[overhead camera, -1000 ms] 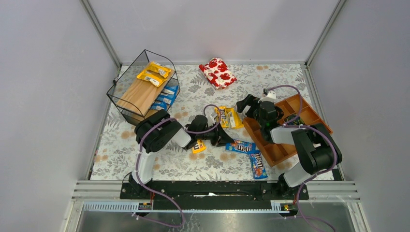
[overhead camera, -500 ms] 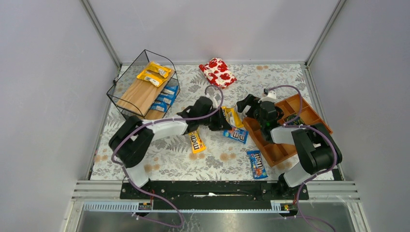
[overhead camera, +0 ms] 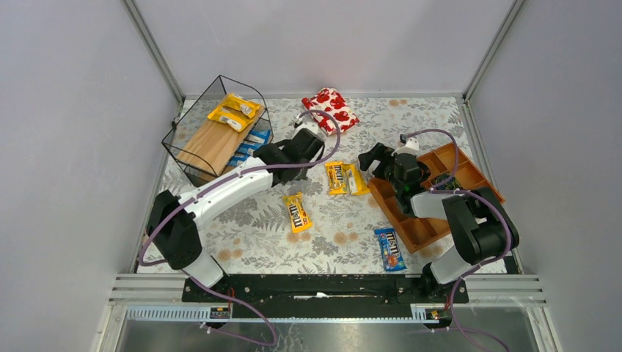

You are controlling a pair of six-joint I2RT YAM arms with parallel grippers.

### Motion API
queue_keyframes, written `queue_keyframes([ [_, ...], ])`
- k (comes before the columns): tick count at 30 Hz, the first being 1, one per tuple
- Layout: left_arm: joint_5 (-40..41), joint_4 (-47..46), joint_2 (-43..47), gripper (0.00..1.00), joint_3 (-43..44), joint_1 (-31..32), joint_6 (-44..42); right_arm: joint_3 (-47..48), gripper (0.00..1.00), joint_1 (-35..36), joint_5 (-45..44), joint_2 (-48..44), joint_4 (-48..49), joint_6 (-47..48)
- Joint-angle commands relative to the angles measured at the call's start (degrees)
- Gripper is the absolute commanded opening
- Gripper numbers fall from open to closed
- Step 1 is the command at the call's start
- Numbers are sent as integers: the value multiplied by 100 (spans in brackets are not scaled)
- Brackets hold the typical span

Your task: Place and organize the candy bags onto the shelf

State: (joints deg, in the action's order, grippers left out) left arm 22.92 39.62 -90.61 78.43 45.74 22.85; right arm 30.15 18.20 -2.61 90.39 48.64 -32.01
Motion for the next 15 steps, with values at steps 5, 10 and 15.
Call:
queue_keyframes([
  [5,3030,1550,-5,0,-422,21,-1058,112,100,-53,127,-59,224,-51],
  [10,3933,1540,-251,0,-867,14,-1153,100,100,-53,147,-56,225,-70],
  [15,4481,1304,-744,0,-1048,-225,-1151,93,100,-53,133,-66,232,-76],
])
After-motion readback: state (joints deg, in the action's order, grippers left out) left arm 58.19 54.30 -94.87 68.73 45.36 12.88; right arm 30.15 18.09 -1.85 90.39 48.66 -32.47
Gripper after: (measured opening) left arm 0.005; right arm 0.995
